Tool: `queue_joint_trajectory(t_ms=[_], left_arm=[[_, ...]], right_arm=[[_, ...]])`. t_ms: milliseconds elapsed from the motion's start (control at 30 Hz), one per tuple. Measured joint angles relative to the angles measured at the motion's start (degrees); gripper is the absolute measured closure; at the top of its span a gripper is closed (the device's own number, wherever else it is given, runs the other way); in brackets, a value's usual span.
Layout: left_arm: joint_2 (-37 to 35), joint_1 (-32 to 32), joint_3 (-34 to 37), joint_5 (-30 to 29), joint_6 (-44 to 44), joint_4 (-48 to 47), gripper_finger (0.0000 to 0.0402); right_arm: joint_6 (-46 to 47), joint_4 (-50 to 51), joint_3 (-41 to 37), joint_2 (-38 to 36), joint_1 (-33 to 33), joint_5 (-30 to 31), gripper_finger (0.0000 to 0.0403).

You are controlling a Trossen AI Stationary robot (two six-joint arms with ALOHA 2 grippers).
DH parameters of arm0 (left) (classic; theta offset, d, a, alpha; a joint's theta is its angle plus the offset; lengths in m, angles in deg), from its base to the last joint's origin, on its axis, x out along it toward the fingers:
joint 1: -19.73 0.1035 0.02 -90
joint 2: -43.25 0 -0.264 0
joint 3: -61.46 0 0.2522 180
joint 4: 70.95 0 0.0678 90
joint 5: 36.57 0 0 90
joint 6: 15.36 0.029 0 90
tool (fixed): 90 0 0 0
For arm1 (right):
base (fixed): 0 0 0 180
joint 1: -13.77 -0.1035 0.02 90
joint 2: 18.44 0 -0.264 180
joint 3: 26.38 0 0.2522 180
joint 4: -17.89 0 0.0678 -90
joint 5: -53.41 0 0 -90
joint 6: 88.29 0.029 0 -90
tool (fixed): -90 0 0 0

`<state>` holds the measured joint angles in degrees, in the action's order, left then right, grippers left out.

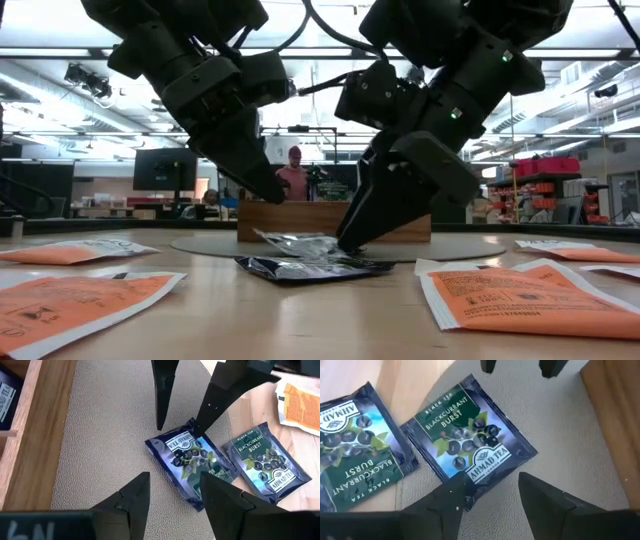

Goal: Pick & Place Tea
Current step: Put the violet tea bag into the middle section of the wooden organizer

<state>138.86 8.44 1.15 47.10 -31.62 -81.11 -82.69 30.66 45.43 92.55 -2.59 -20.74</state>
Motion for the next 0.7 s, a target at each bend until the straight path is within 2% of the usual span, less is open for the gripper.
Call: queue_joint_trajectory(t_ms=[300, 700], left_arm=[[0.00, 0.00, 0.00, -0.01, 0.38, 0.02, 0.0223], [0.00, 0.00, 0.00, -0.01, 0.55, 0.04, 0.0223]], right_arm=[[-1.64, 0.42, 0.00, -0.04, 0.00, -1.40, 0.0222], [-1.58, -0.89, 0.31, 2.84, 0.09, -4.77, 0.0336]])
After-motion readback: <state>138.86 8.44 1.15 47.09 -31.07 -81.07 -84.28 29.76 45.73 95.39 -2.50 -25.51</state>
